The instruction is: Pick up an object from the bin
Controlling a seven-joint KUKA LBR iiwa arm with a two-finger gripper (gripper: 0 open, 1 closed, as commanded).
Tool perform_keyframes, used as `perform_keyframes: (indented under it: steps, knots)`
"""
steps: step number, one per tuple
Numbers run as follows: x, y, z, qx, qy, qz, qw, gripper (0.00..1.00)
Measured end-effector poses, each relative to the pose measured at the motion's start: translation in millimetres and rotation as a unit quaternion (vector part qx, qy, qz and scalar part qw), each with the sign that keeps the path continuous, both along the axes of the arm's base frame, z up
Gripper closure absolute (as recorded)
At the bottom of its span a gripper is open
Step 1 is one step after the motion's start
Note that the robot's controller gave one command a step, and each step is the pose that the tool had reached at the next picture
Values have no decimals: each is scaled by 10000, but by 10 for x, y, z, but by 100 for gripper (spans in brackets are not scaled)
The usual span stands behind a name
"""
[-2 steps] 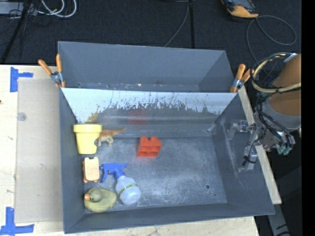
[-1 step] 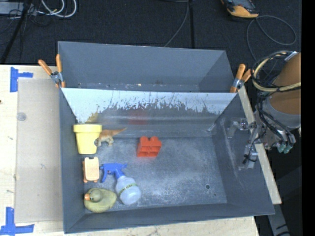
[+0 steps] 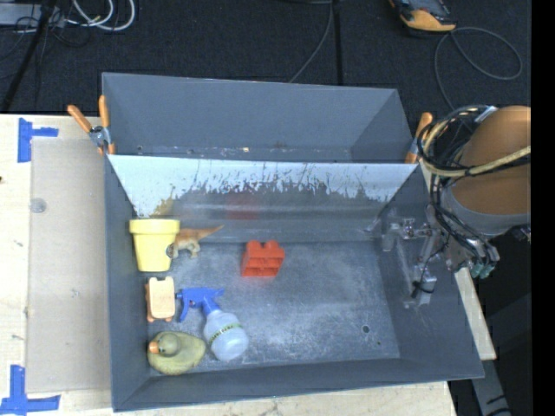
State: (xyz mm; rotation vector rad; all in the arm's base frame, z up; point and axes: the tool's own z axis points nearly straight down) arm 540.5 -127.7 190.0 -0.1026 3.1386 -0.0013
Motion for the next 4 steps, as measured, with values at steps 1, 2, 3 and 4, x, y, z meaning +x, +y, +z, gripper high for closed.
perform_keyframes:
  steps: [1, 2, 3, 4]
  knots:
    - [174, 297, -452, 11, 12, -559, 9984, 0]
    - [323, 544, -796, 11, 11, -1701, 9854, 0]
    - [274, 728, -1029, 9, 26, -1253, 9921, 0]
    - [175, 1044, -1111, 8, 25, -725, 9974, 0]
